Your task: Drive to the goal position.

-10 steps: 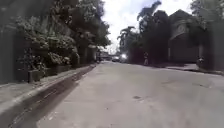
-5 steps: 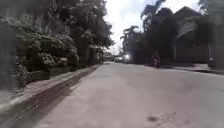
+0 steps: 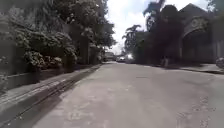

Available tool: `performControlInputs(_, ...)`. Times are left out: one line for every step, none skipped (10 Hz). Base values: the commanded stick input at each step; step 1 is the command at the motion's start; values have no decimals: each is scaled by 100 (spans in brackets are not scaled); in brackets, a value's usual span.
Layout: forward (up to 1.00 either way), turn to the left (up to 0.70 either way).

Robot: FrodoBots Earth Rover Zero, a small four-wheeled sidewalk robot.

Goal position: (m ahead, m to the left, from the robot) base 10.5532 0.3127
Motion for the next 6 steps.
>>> performControlInputs(100,0)
performControlInputs(100,0)
performControlInputs(100,0)
performControlInputs(100,0)
performControlInputs(100,0)
performControlInputs(100,0)
